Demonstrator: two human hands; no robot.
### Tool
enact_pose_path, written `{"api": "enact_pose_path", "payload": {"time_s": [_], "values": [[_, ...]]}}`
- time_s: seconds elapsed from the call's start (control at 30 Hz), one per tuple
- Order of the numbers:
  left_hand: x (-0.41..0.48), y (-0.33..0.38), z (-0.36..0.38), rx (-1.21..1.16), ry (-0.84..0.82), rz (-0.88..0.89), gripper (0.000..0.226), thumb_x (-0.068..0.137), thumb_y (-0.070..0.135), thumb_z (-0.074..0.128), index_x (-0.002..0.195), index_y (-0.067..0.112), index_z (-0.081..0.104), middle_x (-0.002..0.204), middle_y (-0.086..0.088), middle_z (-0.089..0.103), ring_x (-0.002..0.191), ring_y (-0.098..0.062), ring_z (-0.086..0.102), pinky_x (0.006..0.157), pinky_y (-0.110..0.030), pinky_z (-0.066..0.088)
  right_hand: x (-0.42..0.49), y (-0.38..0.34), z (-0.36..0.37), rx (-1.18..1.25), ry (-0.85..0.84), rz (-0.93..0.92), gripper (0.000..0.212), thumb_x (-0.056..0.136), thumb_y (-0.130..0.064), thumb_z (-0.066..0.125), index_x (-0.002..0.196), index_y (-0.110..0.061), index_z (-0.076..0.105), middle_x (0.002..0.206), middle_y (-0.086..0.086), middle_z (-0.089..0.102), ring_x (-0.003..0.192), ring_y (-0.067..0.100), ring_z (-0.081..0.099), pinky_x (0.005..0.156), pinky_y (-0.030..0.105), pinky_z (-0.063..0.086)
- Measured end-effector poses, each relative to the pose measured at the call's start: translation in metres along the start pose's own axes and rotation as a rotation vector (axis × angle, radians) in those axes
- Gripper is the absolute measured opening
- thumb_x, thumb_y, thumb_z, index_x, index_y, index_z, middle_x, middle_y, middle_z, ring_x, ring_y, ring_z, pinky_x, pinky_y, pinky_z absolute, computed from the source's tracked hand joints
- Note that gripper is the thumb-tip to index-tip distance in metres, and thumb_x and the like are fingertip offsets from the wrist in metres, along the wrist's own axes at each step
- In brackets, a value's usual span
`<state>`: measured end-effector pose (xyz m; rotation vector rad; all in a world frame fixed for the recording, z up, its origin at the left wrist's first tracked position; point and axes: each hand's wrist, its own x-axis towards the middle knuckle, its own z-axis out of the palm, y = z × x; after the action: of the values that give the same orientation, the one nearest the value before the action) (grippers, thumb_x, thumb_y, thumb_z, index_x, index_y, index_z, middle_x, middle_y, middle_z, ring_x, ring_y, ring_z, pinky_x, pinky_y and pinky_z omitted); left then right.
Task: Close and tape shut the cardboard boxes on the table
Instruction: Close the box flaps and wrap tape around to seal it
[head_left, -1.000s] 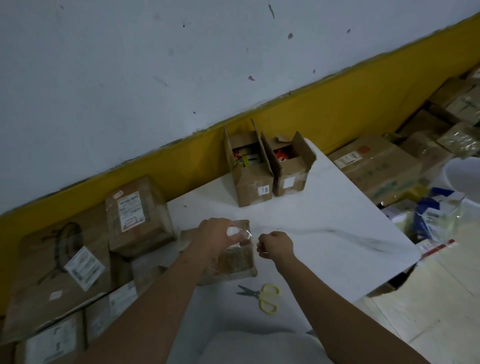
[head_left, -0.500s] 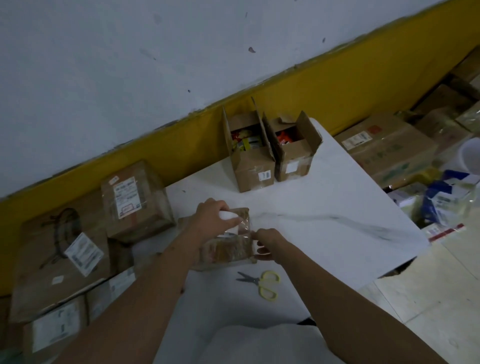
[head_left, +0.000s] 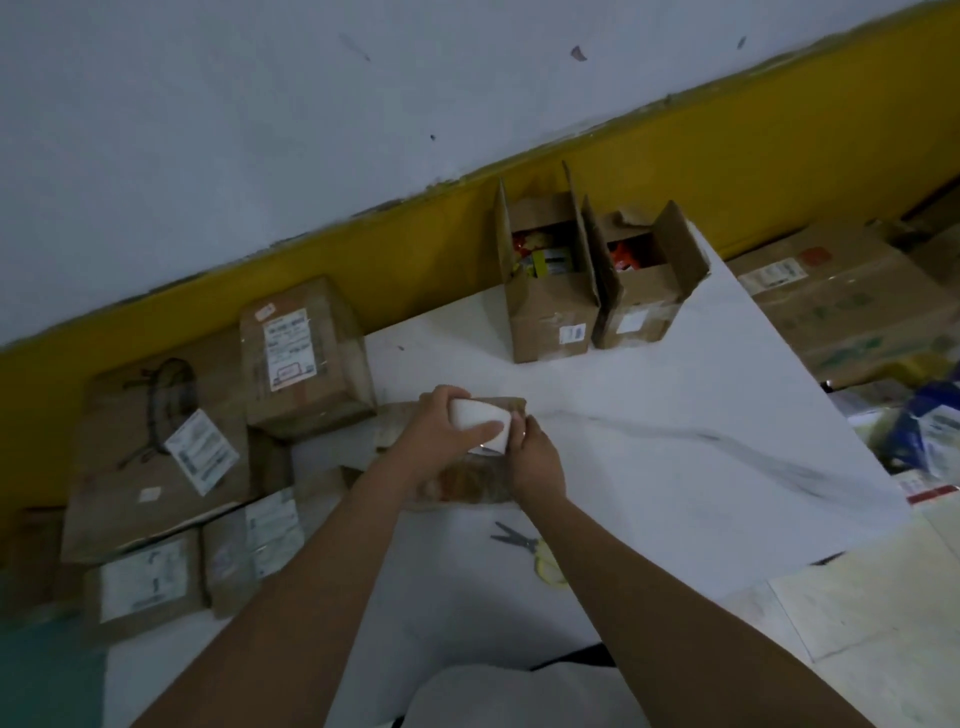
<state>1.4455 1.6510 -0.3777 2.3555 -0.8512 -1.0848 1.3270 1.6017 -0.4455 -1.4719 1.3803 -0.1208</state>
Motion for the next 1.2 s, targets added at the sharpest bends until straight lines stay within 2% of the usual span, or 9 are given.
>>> {"api": "enact_pose_path", "payload": {"time_s": [0.17,0.33,0.5,0.63,0.7,0.8,0.9,1.1,1.2], "values": [[-0.013,-0.004,0.000,-0.087,-0.007,-0.019,0.063,0.080,0.049,0.074,0.127,0.030,0.037,0.124,0.005,0.043,0.107,-0.015,0.045,0.083,-0.027,0.043,0.004,0.000,0.006,-0.247,0.069,0.074,0.061,0.103,-0.054,0.018,0.138,-0.011,0.044,0.119,0.016,0.063,0.110,0.035,0.061,0.089,0.040,0.045],[-0.006,0.002,-0.028,0.325,0.168,-0.023,0.078,0.061,0.065,0.077,0.121,0.031,0.041,0.126,-0.011,0.039,0.112,-0.031,0.044,0.089,-0.039,0.050,0.000,-0.001,0.010,-0.407,0.162,0.079,0.065,0.102,-0.056,0.014,0.127,-0.011,0.053,0.118,0.014,0.064,0.107,0.031,0.061,0.087,0.036,0.043],[-0.023,-0.027,-0.031,0.490,0.302,-0.011,0.077,0.067,0.066,0.072,0.124,0.023,0.044,0.130,-0.013,0.036,0.118,-0.031,0.036,0.090,-0.037,0.042,-0.002,-0.005,0.017,-0.591,0.160,0.010,0.064,0.103,-0.055,0.011,0.111,-0.011,0.057,0.107,0.012,0.065,0.098,0.029,0.063,0.074,0.033,0.038],[-0.009,-0.047,-0.066,0.396,0.065,0.224,0.057,0.080,0.063,0.065,0.101,0.009,0.065,0.116,-0.007,0.054,0.107,-0.021,0.050,0.092,-0.039,0.049,0.000,-0.007,0.019,-0.633,0.202,0.013,0.064,0.103,-0.053,0.013,0.107,-0.009,0.060,0.103,0.011,0.067,0.094,0.029,0.064,0.073,0.034,0.041],[-0.007,-0.047,-0.084,0.187,-0.075,0.247,0.045,0.084,0.051,0.069,0.076,0.007,0.063,0.088,-0.010,0.061,0.082,-0.019,0.059,0.079,-0.039,0.053,-0.001,-0.007,0.022,-0.628,0.216,0.009,0.064,0.103,-0.053,0.013,0.106,-0.009,0.059,0.101,0.011,0.067,0.092,0.028,0.064,0.073,0.034,0.041],[-0.007,-0.036,-0.093,0.244,-0.078,0.325,0.045,0.088,0.050,0.065,0.064,0.016,0.048,0.062,-0.002,0.043,0.055,-0.013,0.042,0.056,-0.031,0.037,-0.002,-0.007,0.023,-0.629,0.226,0.010,0.065,0.102,-0.054,0.011,0.104,-0.011,0.059,0.098,0.010,0.066,0.090,0.028,0.064,0.071,0.033,0.040],[-0.005,-0.032,-0.114,0.490,-0.016,0.416,0.049,0.087,0.058,0.060,0.063,0.017,0.046,0.061,-0.001,0.041,0.056,-0.013,0.040,0.054,-0.032,0.029,-0.001,-0.006,0.020,-0.656,0.226,0.022,0.065,0.103,-0.054,0.010,0.103,-0.011,0.059,0.096,0.008,0.066,0.087,0.026,0.063,0.069,0.032,0.038],[0.011,-0.078,-0.145,0.727,-0.101,0.420,0.058,0.079,0.076,0.047,0.080,0.023,0.070,0.074,0.006,0.062,0.068,-0.008,0.058,0.070,-0.035,0.052,-0.005,-0.009,0.021,-0.682,0.236,0.016,0.063,0.103,-0.052,0.009,0.100,-0.012,0.058,0.086,0.007,0.062,0.077,0.025,0.058,0.066,0.032,0.038],[0.019,-0.090,-0.145,0.825,-0.100,0.405,0.068,0.077,0.082,0.043,0.086,0.022,0.074,0.085,0.003,0.068,0.077,-0.010,0.061,0.073,-0.032,0.050,-0.004,-0.008,0.021,-0.716,0.251,0.006,0.065,0.103,-0.052,0.010,0.097,-0.012,0.060,0.074,0.001,0.053,0.070,0.022,0.055,0.064,0.032,0.041]]}}
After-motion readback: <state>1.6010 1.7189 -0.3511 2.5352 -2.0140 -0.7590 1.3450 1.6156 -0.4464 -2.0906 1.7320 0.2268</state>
